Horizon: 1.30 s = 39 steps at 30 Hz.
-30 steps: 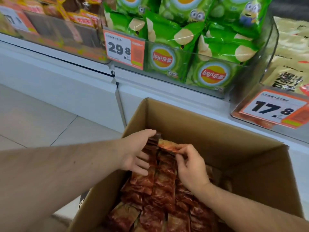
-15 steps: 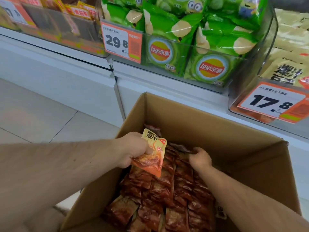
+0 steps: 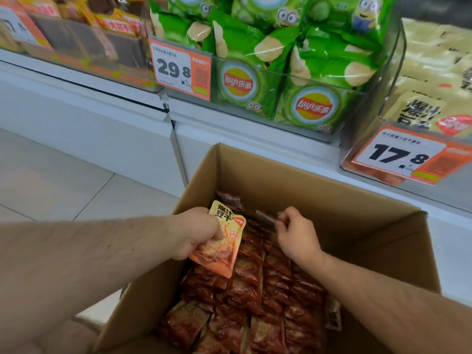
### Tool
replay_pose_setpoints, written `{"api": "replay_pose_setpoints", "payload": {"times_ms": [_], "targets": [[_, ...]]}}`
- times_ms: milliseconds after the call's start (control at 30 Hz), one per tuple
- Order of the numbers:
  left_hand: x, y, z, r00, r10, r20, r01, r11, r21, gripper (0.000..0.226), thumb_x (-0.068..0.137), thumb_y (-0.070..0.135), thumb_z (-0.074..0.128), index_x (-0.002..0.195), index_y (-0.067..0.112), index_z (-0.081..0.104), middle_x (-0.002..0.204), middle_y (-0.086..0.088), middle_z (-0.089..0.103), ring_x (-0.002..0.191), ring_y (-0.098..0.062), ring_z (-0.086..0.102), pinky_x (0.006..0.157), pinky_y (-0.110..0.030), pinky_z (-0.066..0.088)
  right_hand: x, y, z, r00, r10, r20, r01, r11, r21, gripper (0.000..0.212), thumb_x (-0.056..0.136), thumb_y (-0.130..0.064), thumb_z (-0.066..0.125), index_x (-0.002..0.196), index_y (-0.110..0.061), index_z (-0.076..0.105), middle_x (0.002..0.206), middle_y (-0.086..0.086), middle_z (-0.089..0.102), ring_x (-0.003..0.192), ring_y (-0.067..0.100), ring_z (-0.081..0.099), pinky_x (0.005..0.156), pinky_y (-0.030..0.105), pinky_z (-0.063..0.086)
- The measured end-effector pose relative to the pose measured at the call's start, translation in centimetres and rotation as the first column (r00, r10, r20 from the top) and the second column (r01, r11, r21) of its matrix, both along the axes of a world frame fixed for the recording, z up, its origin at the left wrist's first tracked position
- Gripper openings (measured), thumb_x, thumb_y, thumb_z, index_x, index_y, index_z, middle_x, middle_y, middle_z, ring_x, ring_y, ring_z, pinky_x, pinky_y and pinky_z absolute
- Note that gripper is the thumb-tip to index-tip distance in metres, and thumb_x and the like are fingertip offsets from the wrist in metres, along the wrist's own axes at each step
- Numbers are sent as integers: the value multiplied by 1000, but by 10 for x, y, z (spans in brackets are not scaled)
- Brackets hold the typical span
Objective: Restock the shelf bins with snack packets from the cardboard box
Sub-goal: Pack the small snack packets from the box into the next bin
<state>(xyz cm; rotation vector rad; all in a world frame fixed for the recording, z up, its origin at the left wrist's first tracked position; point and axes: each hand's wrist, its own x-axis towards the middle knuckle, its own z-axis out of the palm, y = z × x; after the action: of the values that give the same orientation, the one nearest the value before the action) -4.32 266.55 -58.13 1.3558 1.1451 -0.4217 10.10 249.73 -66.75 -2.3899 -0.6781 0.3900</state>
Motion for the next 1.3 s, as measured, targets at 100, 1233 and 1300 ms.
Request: {"api": "replay_pose_setpoints", "payload": {"times_ms": [100, 1233, 1300], "targets": [[0, -7, 10, 997, 68, 37, -67, 997, -33, 24, 84, 1, 56, 108, 4, 59, 103, -21, 69, 93, -40, 70, 87, -48, 56, -25, -22, 47, 985, 83, 152, -111, 977, 183, 5, 93, -12, 62, 94, -15, 59, 107, 5, 72, 90, 12, 68, 82, 29, 55], [31, -108, 155, 440, -571, 693, 247, 819, 518, 63, 81, 15, 80, 131, 33, 46, 118, 12, 69, 109, -1, 64, 96, -31, 52, -25, -112, 258, 845, 230, -483, 3, 901, 434, 19, 88, -19, 71, 102, -5, 71, 69, 4, 61, 48, 10, 40, 48, 24, 30], [43, -113, 163, 417, -598, 685, 252, 800, 545, 60, 80, 21, 81, 129, 35, 49, 117, 14, 69, 108, -1, 64, 96, -34, 53, -18, -120, 264, 839, 223, -497, 34, 889, 457, 27, 87, -18, 68, 108, -1, 68, 66, -1, 62, 47, 10, 35, 47, 23, 24]]}}
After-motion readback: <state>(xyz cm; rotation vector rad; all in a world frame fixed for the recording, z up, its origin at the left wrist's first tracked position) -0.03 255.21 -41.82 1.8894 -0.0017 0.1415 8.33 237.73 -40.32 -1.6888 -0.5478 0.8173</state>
